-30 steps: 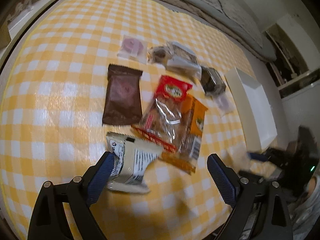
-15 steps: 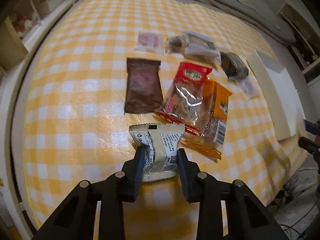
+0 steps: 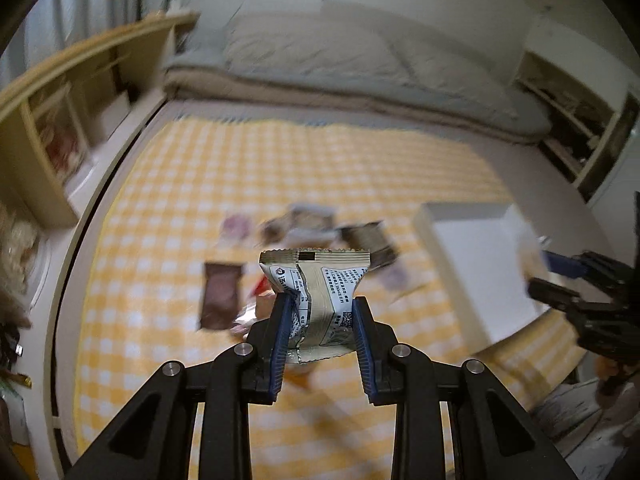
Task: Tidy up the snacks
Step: 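Carry both packets to the white tray and open both tools to release them, then withdraw both tools from the tray back toward the snack pile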
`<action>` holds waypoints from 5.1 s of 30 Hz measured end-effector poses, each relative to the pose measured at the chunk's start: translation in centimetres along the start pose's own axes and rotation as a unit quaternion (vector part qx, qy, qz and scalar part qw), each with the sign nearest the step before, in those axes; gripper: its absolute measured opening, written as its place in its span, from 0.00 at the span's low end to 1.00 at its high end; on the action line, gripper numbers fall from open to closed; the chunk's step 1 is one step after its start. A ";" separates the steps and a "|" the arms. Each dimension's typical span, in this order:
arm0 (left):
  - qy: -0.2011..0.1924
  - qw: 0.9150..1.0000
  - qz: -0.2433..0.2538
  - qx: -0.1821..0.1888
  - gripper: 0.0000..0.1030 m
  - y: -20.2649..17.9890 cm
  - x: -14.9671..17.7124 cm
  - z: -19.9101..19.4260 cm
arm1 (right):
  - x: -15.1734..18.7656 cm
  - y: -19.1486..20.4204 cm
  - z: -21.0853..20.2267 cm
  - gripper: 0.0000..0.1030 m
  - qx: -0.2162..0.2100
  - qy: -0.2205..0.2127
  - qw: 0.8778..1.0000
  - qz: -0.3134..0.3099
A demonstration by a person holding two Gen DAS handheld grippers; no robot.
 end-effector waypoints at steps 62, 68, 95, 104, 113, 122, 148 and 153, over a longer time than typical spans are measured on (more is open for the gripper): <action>0.096 0.992 -0.037 0.068 0.74 -21.1 6.1 19.1 | 11.0 -18.7 0.6 0.97 0.087 0.089 0.975 0.184; 0.093 0.994 -0.028 0.053 0.89 -20.6 6.1 18.0 | 11.6 -18.6 -0.2 1.00 0.100 0.092 0.975 0.174; 0.050 0.998 -0.003 0.035 1.00 -18.0 4.9 10.4 | 10.4 -16.4 -5.4 1.00 0.141 0.033 0.979 0.141; 0.008 0.999 0.009 0.029 1.00 -16.5 3.0 5.2 | 7.0 -13.4 -7.5 1.00 0.143 -0.022 0.984 0.099; -0.050 0.999 0.020 0.006 1.00 -12.2 -0.4 -2.3 | 1.8 -10.1 -8.2 1.00 0.128 -0.078 0.986 0.071; -0.075 0.996 0.025 -0.032 1.00 -5.6 -1.9 -8.5 | -2.1 -5.4 -5.8 1.00 0.101 -0.098 0.989 0.047; -0.034 0.999 -0.019 0.008 1.00 10.1 -3.1 2.9 | 4.5 8.2 15.0 1.00 0.025 0.002 0.957 0.289; -0.007 1.000 -0.021 -0.005 1.00 10.7 -2.6 5.6 | 7.0 13.1 17.5 1.00 0.010 0.031 0.967 0.252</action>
Point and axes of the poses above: each gripper's, at about its wrist camera, not at the fingertips, and z roughly the way its jaws point, y to its left, x to its underside, the point moved 4 cm from there along z, roughly the way its jaws point, and after that the axes turned 11 degrees about -y, right-handed, at the moved point
